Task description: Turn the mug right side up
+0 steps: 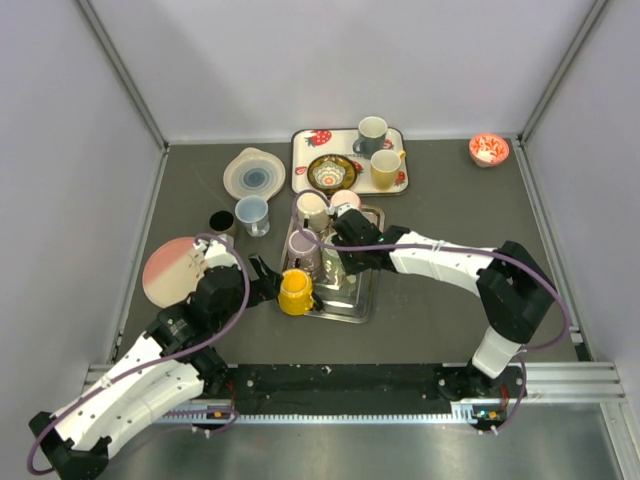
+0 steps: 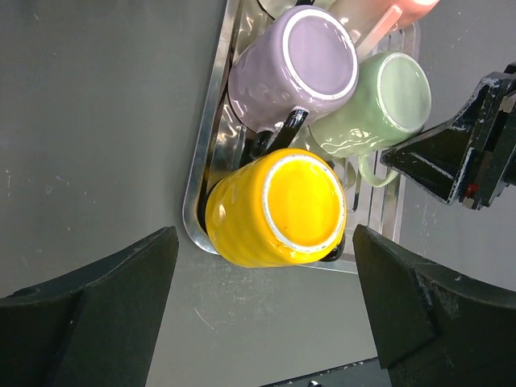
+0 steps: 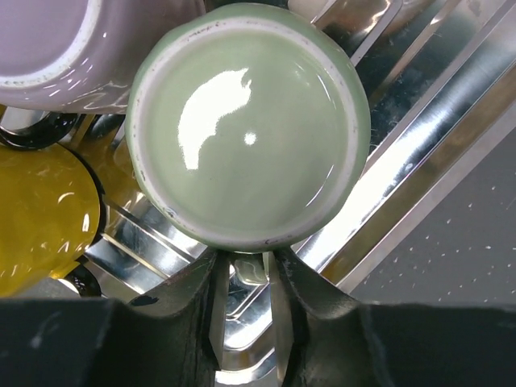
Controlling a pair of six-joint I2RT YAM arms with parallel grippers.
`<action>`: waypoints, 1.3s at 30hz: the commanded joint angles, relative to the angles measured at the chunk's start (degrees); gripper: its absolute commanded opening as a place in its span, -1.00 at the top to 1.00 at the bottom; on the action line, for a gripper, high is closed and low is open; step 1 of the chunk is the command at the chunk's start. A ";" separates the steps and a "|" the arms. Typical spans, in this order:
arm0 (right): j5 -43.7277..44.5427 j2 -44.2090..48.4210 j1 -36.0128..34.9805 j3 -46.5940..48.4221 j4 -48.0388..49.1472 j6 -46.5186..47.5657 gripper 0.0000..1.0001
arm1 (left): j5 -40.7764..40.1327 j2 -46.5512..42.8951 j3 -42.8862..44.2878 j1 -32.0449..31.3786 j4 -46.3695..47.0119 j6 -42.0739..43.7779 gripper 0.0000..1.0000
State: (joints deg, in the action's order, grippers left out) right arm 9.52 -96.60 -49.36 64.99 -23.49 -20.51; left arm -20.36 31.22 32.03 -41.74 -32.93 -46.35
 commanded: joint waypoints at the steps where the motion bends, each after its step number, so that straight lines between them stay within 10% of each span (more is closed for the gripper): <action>1: -0.02 -0.87 0.58 2.33 1.25 0.74 0.65 | 0.50 -0.81 -0.39 -0.28 2.69 0.73 -0.89; 5: -0.03 0.09 0.58 1.54 1.16 0.65 1.00 | 0.50 -1.08 -0.57 -0.28 2.61 0.64 -0.88; 22: -3.01 34.53 2.69 -6.37 -2.97 -4.35 1.00 | 9.27 4.28 5.32 -0.28 16.83 7.94 -0.89; 39: -35.70 58.27 23.51 -29.83 42.71 -35.35 1.00 | 47.77 26.16 5.41 -1.33 71.14 -6.21 -0.96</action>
State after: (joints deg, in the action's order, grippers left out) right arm -17.74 -41.30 -29.17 37.12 -4.95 -44.23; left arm 18.70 54.68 36.01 -42.17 19.42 -47.79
